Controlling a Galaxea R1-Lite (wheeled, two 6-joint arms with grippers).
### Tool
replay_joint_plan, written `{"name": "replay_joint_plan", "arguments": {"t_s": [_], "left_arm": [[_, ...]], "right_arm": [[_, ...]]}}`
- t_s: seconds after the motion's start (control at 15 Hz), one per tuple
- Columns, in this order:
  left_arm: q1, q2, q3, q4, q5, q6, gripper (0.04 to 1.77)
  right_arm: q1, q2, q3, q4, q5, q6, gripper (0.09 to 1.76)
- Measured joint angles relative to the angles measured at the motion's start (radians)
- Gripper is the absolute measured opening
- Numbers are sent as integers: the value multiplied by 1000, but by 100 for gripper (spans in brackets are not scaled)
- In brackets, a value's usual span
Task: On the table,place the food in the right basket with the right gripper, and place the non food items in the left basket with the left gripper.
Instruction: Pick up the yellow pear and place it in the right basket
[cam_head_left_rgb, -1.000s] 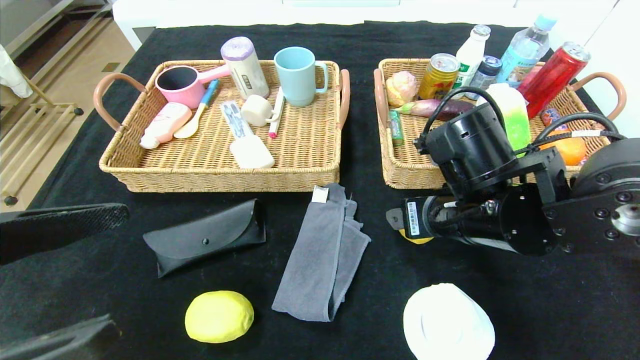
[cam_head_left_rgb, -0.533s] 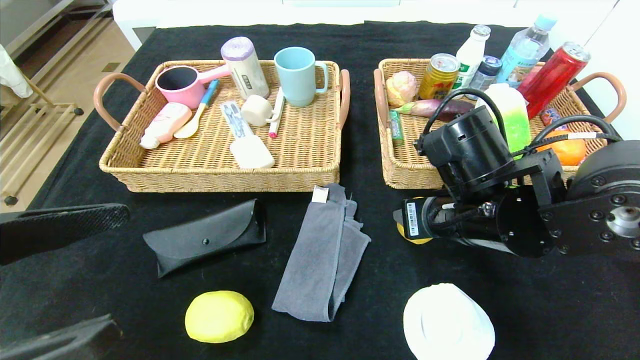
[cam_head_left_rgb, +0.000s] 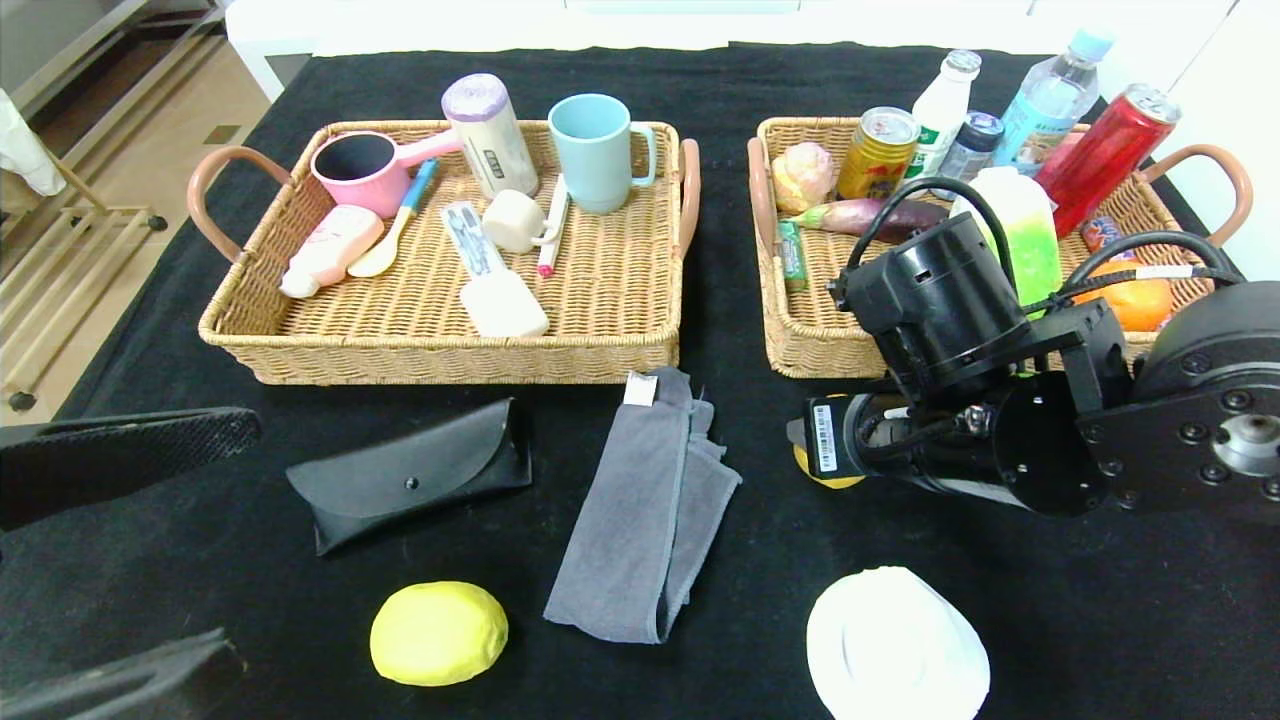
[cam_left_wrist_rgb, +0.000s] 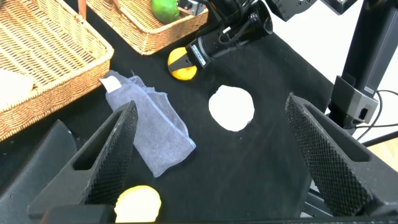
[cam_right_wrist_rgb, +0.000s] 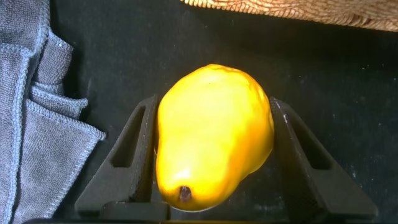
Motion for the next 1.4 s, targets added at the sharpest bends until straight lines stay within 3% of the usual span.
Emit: {"name": "replay_joint_plan", "arguments": {"t_s": [0.87,1.4], "left_arm": [[0,3,0,0,0,0,172],[0,4,2,0,0,0,172]], "right_arm": [[2,-198,1,74,29,0,114],[-8,-255,-40,53,59,-46,114]]}}
